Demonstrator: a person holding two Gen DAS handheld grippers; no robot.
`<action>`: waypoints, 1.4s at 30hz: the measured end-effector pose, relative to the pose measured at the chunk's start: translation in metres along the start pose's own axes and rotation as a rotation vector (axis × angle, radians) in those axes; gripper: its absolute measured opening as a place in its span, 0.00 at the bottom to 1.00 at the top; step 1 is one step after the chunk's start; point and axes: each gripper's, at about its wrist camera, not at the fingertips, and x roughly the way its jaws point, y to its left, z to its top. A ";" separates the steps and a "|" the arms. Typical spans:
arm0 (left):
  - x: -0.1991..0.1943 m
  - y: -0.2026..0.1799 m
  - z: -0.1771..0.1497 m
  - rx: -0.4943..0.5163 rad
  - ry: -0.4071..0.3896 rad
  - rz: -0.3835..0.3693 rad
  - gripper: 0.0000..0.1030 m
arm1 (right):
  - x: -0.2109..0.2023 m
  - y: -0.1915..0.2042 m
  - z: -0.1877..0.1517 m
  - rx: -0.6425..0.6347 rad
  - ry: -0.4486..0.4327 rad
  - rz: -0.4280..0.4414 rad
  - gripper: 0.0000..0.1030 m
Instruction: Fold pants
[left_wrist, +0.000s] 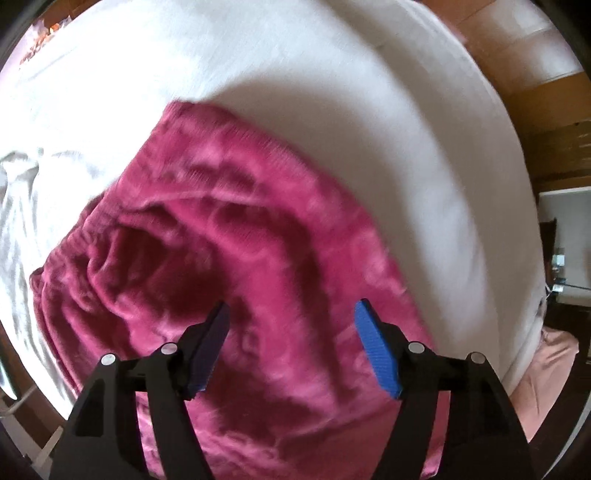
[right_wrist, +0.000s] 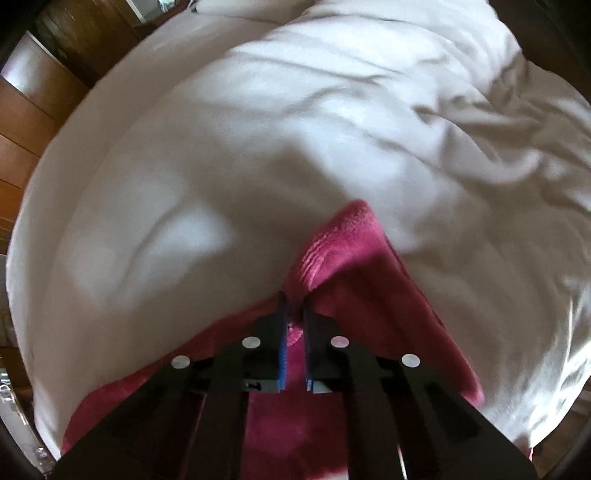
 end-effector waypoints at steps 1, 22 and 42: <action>0.001 -0.004 0.008 -0.006 -0.001 -0.010 0.72 | -0.005 -0.007 -0.005 0.004 -0.002 0.010 0.06; 0.075 -0.082 0.086 -0.064 0.016 0.045 0.75 | -0.053 -0.074 -0.106 0.013 -0.041 0.005 0.05; 0.010 -0.057 0.082 0.026 0.010 -0.152 0.06 | -0.129 -0.061 -0.101 -0.004 -0.185 0.105 0.05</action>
